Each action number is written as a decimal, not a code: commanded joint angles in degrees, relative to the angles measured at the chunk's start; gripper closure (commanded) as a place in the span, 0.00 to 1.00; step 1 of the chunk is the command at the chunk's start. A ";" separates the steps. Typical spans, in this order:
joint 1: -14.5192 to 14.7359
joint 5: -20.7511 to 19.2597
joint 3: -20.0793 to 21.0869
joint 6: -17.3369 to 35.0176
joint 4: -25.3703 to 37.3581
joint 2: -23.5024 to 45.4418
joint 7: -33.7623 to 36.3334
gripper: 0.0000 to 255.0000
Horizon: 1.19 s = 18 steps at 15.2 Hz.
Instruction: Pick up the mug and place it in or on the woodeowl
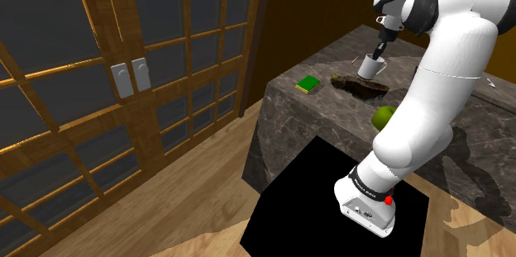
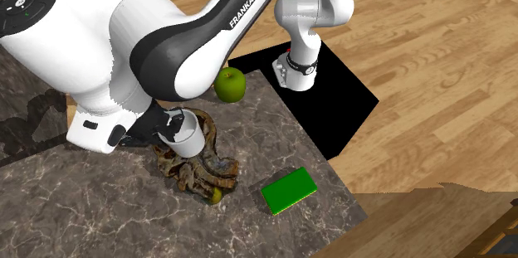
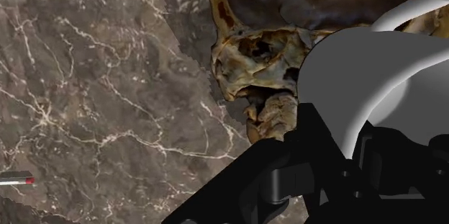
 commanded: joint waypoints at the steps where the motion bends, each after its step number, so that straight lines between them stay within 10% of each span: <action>1: 0.00 0.01 0.00 0.01 0.00 0.00 0.00 1.00; 2: 0.00 0.01 0.00 0.01 0.01 0.00 0.00 0.00; 18: -0.59 -0.47 -0.33 -7.19 7.13 -0.25 0.42 0.00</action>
